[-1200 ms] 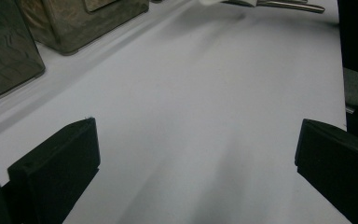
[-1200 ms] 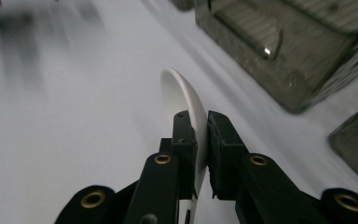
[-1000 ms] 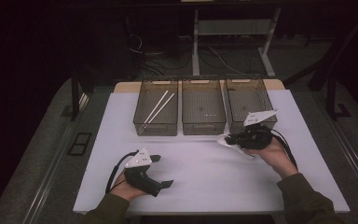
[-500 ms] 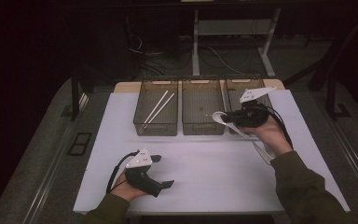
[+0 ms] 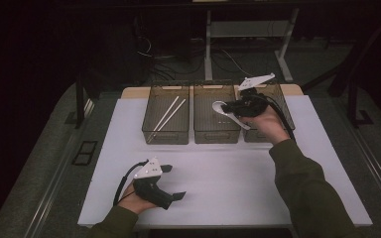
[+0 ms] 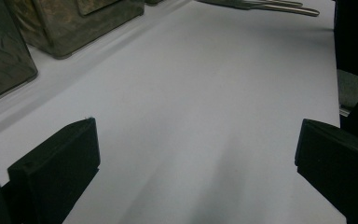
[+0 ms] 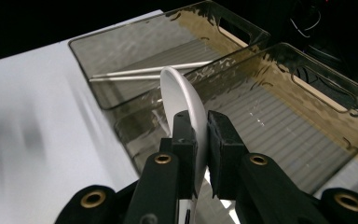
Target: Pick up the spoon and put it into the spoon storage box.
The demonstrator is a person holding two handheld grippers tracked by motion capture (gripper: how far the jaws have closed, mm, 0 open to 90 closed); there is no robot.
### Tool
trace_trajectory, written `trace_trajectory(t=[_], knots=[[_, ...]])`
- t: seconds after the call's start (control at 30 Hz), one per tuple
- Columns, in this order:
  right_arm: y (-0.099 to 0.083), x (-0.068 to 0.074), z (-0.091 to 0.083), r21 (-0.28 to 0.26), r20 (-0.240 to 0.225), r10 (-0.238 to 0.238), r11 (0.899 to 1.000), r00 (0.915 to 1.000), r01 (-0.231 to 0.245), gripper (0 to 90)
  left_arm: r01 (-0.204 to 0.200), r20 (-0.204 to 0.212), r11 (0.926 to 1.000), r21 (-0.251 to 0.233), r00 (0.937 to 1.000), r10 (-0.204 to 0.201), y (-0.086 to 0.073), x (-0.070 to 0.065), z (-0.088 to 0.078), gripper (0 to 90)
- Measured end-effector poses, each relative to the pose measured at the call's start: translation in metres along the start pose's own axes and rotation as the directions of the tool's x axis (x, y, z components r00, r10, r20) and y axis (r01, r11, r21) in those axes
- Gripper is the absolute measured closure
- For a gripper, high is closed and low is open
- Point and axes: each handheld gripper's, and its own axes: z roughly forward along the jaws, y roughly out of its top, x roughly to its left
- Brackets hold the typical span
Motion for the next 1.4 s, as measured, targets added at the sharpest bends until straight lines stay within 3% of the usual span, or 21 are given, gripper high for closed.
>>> trace_trajectory(t=[0.3,0.7,1.03,1.17,1.4], knots=[[0.002,-0.005,0.036,0.033,0.025,0.010,0.999,0.9996,-0.010,81.8,-0.006,0.005,1.0000,0.000,1.0000,0.006,0.000,0.000,0.000,0.0],[-0.013,-0.001,0.063,0.125,0.030,0.000,0.992,0.9996,-0.004,81.7,-0.005,0.007,1.0000,-0.003,1.0000,0.005,0.000,-0.001,0.000,0.0],[-0.019,0.006,0.075,0.206,-0.008,-0.002,0.979,1.0000,0.004,80.1,-0.006,0.010,1.0000,-0.002,0.9999,0.006,0.000,-0.001,0.000,0.0],[-0.021,0.008,0.075,0.234,-0.024,0.013,0.972,0.9996,-0.007,71.7,-0.008,0.012,1.0000,-0.002,0.9999,0.008,0.000,-0.001,0.000,0.0],[-0.018,0.008,0.062,0.169,-0.042,0.021,0.986,0.9989,-0.014,65.3,-0.010,0.011,0.9999,-0.001,0.9999,0.010,0.000,-0.001,0.000,0.0]])
